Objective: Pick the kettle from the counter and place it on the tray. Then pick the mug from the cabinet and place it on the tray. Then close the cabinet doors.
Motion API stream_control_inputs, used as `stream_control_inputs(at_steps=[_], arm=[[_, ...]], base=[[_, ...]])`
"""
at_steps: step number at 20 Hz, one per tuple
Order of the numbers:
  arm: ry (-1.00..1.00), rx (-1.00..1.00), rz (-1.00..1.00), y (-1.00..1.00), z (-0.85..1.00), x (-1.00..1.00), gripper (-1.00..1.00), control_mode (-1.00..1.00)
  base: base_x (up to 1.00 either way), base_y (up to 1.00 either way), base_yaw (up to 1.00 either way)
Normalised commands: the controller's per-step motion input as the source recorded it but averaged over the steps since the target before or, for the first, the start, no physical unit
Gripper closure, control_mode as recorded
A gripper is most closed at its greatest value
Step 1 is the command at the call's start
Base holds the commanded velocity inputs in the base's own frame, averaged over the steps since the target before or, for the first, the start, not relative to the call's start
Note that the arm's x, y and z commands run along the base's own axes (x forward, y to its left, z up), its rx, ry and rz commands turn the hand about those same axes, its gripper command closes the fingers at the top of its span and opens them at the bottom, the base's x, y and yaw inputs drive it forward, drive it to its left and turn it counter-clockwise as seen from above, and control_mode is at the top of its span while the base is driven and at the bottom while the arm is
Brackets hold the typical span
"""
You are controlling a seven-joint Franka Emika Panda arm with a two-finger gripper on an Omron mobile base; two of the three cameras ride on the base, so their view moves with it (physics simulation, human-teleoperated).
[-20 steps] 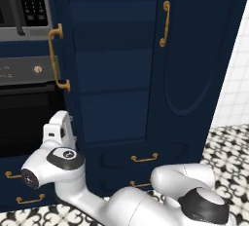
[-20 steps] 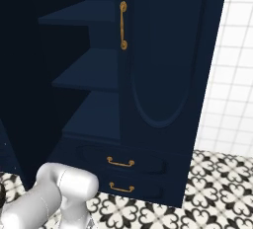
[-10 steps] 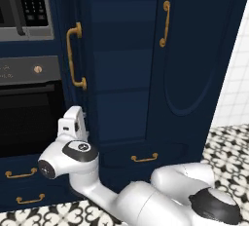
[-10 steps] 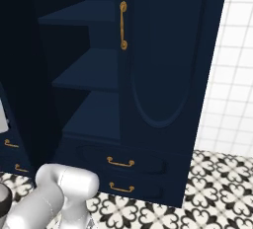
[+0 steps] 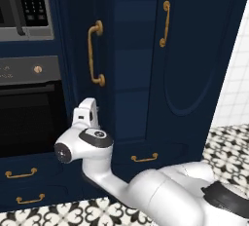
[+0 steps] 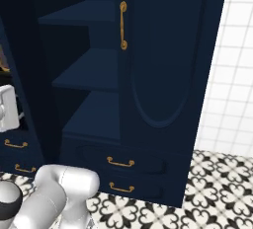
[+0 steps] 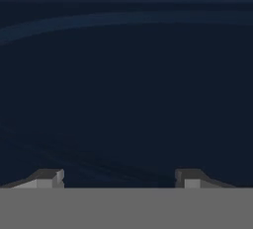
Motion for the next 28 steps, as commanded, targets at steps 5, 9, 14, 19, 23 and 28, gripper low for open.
stream_control_inputs(at_steps=[5,9,14,19,23,28], arm=[[0.02,0.00,0.00,-0.67,-0.28,0.66,-1.00,-1.00],[0.00,0.00,0.00,-0.67,-0.36,0.61,-1.00,-1.00],[0.00,0.00,0.00,-0.61,-0.27,0.61,-1.00,-1.00],[0.02,0.00,0.00,-0.55,-0.11,0.74,-1.00,-1.00],[0.01,0.00,0.00,-0.46,-0.13,0.85,-1.00,-1.00],[0.00,0.00,0.00,-0.39,-0.17,0.95,-1.00,-1.00]], base=[[0.00,0.00,0.00],[0.00,0.00,0.00],[0.00,0.00,0.00],[0.00,0.00,0.00],[0.00,0.00,0.00],[0.00,0.00,0.00]])
